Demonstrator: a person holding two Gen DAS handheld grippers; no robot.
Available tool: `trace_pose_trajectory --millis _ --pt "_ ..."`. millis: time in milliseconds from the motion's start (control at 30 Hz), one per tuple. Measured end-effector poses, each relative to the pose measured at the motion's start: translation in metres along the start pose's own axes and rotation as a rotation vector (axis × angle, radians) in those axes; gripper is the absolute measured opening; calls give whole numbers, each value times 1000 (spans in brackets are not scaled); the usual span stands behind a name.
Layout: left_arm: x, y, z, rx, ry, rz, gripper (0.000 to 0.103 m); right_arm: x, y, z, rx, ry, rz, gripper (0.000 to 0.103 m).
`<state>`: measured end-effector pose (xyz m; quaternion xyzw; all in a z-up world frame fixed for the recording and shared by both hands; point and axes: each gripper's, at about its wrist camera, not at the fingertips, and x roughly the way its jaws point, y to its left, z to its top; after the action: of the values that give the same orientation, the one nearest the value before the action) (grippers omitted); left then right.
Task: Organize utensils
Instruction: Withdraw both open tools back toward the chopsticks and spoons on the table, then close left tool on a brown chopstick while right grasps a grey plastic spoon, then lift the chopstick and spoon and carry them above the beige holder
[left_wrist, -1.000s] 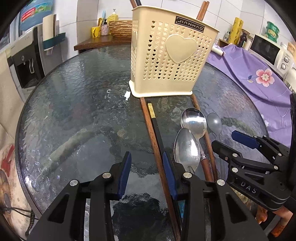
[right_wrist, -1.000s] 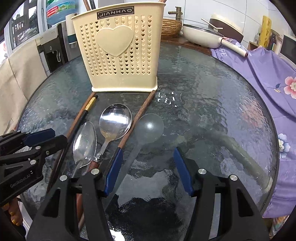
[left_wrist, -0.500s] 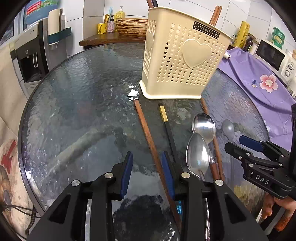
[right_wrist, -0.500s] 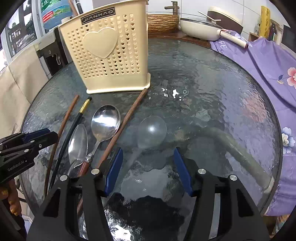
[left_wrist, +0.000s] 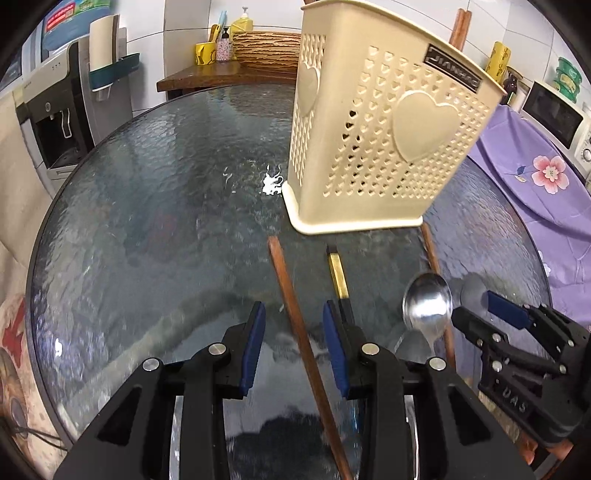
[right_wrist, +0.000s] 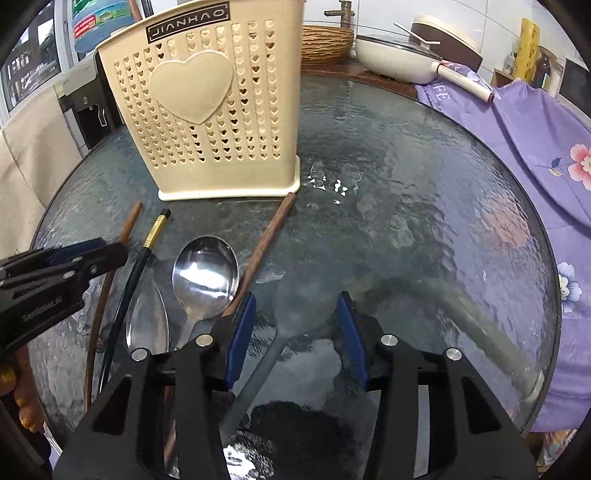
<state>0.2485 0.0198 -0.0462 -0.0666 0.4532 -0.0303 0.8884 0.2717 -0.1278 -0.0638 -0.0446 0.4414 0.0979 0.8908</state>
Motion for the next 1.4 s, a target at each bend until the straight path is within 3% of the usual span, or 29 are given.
trace_pose_trajectory --millis 200,367,633,800,1067,1400 --pt "8 -4 10 14 8 12 20 5 1 7 -12 1 12 37" --pt "10 -3 12 13 13 10 10 6 3 9 -24 7 24 37" --pt "12 0 15 -5 14 -4 9 9 -2 14 -39 7 45 36" --pt "11 3 16 -27 11 -26 7 1 -8 15 -35 -38 67 36" --pt "-11 3 21 -37 -57 -58 7 -24 -10 17 -42 -137 101 36" --pt "-78 -1 26 -29 -211 -123 7 -72 -24 25 -31 -277 179 36"
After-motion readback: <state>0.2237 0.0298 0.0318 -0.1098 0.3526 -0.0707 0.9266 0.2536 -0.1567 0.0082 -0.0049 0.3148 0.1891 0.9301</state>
